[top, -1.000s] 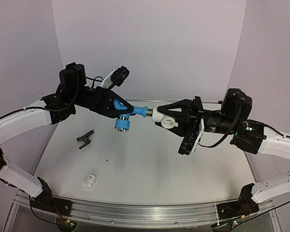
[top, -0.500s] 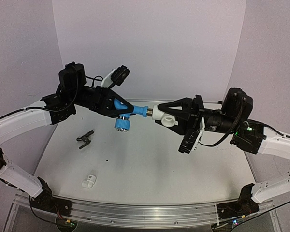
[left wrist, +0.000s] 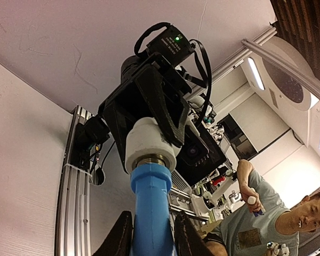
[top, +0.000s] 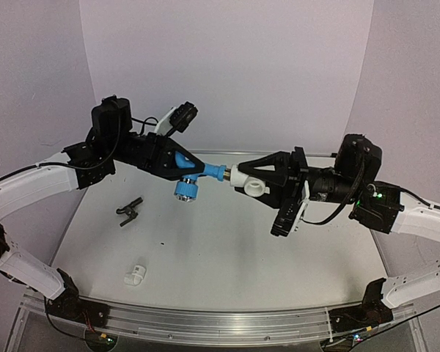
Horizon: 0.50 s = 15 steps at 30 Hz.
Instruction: Install the water faucets
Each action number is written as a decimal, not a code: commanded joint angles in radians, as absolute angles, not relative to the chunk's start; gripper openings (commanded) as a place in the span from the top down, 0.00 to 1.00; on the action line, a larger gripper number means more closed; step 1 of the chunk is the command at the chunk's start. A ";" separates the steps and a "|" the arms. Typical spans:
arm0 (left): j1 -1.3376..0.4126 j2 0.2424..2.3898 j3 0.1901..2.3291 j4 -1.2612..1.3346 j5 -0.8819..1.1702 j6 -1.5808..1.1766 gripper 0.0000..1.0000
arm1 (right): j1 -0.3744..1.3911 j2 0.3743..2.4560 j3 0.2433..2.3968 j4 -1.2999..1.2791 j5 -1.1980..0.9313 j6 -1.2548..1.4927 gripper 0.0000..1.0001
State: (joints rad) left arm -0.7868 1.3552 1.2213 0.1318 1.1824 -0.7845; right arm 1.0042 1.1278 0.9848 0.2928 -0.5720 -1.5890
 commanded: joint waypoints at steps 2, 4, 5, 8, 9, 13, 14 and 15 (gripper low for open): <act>-0.793 1.338 1.261 0.138 1.146 -0.763 1.00 | 1.011 1.131 1.031 0.292 -0.609 -1.591 1.00; -0.793 1.336 1.258 0.133 1.138 -0.758 1.00 | 1.012 1.132 1.032 0.291 -0.608 -1.590 1.00; -0.792 1.338 1.259 0.133 1.139 -0.759 1.00 | 1.011 1.133 1.032 0.291 -0.604 -1.593 1.00; -0.795 1.337 1.251 0.147 1.146 -0.763 1.00 | 1.011 1.142 1.030 0.304 -0.579 -1.600 1.00; -0.795 1.336 1.242 0.159 1.146 -0.765 1.00 | 1.013 1.143 1.025 0.332 -0.566 -1.584 1.00; -0.795 1.341 1.222 0.202 1.170 -0.793 1.00 | 1.013 1.153 1.013 0.454 -0.520 -1.520 1.00; -0.795 1.345 1.222 0.206 1.176 -0.800 1.00 | 1.012 1.154 1.009 0.468 -0.520 -1.521 1.00; -0.795 1.349 1.221 0.209 1.179 -0.804 1.00 | 1.013 1.155 1.009 0.476 -0.520 -1.527 1.00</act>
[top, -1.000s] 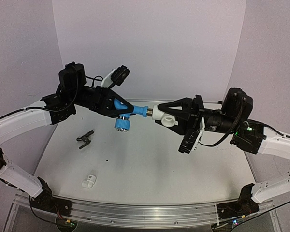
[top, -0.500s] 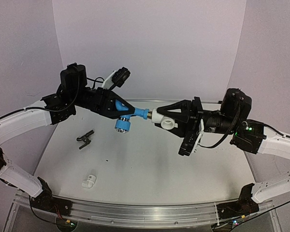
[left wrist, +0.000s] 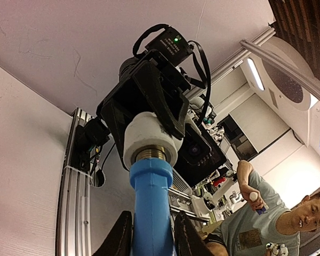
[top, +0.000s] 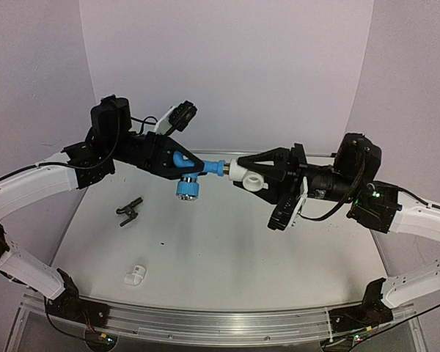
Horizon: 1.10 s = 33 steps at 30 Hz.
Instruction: Install the water faucets
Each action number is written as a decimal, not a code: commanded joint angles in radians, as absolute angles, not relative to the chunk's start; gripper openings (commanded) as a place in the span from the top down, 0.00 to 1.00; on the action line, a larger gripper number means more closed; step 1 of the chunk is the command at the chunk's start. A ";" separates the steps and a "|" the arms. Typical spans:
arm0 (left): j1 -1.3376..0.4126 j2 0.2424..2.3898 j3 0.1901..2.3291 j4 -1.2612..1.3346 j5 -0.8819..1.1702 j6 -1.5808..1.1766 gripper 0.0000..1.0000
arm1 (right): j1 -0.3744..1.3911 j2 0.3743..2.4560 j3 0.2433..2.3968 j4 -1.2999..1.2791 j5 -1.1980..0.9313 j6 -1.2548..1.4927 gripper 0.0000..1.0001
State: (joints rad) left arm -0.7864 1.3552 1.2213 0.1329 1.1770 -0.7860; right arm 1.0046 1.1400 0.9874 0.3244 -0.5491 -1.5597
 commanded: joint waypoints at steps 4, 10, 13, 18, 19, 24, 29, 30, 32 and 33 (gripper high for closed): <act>-0.795 1.359 1.225 0.212 1.195 -0.806 1.00 | 1.014 1.157 1.008 0.476 -0.544 -1.549 1.00; -0.795 1.362 1.252 0.151 1.227 -0.765 1.00 | 1.013 1.150 1.029 0.325 -0.587 -1.630 1.00; -0.795 1.364 1.271 0.102 1.237 -0.736 1.00 | 1.014 1.156 1.041 0.306 -0.585 -1.629 1.00; -0.795 1.364 1.281 0.065 1.243 -0.713 1.00 | 1.013 1.166 1.064 0.296 -0.585 -1.624 1.00; -0.795 1.364 1.282 0.064 1.243 -0.711 1.00 | 1.013 1.167 1.065 0.295 -0.586 -1.624 1.00; -0.795 1.359 1.291 0.040 1.241 -0.683 1.00 | 1.013 1.167 1.066 0.293 -0.611 -1.592 1.00; -0.795 1.359 1.303 0.012 1.235 -0.658 1.00 | 1.013 1.167 1.063 0.292 -0.615 -1.547 1.00; -0.795 1.361 1.306 0.008 1.234 -0.655 1.00 | 1.013 1.166 1.063 0.291 -0.618 -1.540 1.00; -0.795 1.360 1.310 0.006 1.232 -0.643 1.00 | 1.013 1.166 1.066 0.291 -0.618 -1.509 1.00; -0.795 1.358 1.310 -0.006 1.229 -0.634 1.00 | 1.013 1.167 1.071 0.291 -0.613 -1.484 1.00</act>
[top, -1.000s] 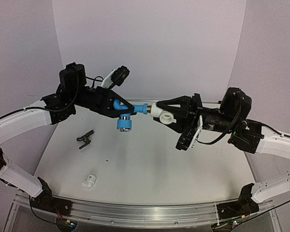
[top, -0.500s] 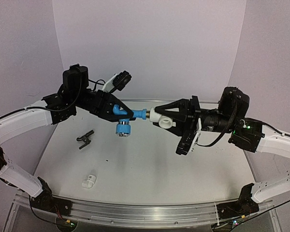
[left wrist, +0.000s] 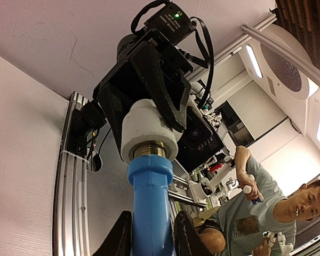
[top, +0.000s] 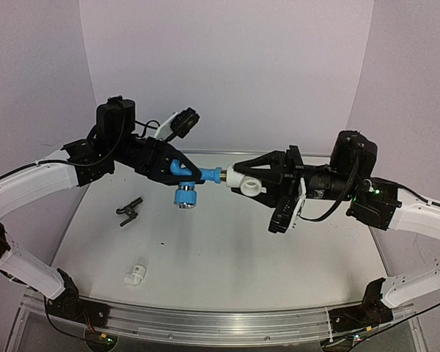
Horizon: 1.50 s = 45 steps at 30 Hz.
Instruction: Install the water faucets
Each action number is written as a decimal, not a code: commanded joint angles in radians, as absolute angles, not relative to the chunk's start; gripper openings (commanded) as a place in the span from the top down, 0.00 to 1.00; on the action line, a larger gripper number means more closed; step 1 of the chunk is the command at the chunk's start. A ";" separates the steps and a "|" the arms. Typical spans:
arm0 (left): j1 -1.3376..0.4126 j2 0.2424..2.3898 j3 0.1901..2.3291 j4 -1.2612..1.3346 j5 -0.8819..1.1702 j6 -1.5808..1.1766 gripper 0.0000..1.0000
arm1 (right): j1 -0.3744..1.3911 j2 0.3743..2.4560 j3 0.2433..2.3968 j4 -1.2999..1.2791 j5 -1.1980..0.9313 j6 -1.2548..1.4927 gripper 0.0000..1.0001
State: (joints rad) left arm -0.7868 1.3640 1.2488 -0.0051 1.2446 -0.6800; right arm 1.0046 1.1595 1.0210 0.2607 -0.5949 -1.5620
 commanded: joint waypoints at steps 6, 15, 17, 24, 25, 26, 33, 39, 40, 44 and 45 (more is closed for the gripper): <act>-0.795 1.356 1.312 -0.022 1.222 -0.612 1.00 | 1.014 1.167 1.079 0.305 -0.573 -1.398 1.00; -0.796 1.356 1.330 -0.057 1.205 -0.554 1.00 | 1.012 1.171 1.092 0.353 -0.548 -1.199 1.00; -0.796 1.346 1.335 -0.080 1.196 -0.523 1.00 | 1.012 1.172 1.094 0.353 -0.546 -1.162 1.00; -0.796 1.337 1.380 -0.189 1.174 -0.439 1.00 | 1.014 1.165 1.098 0.305 -0.569 -1.147 1.00; -0.795 1.336 1.382 -0.191 1.171 -0.434 1.00 | 1.013 1.167 1.102 0.298 -0.568 -1.132 1.00; -0.796 1.336 1.382 -0.198 1.168 -0.426 1.00 | 1.013 1.169 1.105 0.295 -0.566 -1.121 1.00; -0.796 1.327 1.377 -0.206 1.160 -0.402 1.00 | 1.014 1.180 1.126 0.292 -0.543 -1.005 1.00; -0.796 1.321 1.391 -0.246 1.145 -0.368 1.00 | 1.013 1.177 1.135 0.251 -0.562 -0.945 1.00; -0.796 1.321 1.391 -0.248 1.145 -0.367 1.00 | 1.012 1.177 1.135 0.248 -0.564 -0.938 1.00; -0.796 1.319 1.393 -0.256 1.144 -0.356 1.00 | 1.014 1.178 1.145 0.233 -0.561 -0.896 1.00; -0.796 1.319 1.393 -0.256 1.143 -0.356 1.00 | 1.014 1.179 1.147 0.233 -0.558 -0.886 1.00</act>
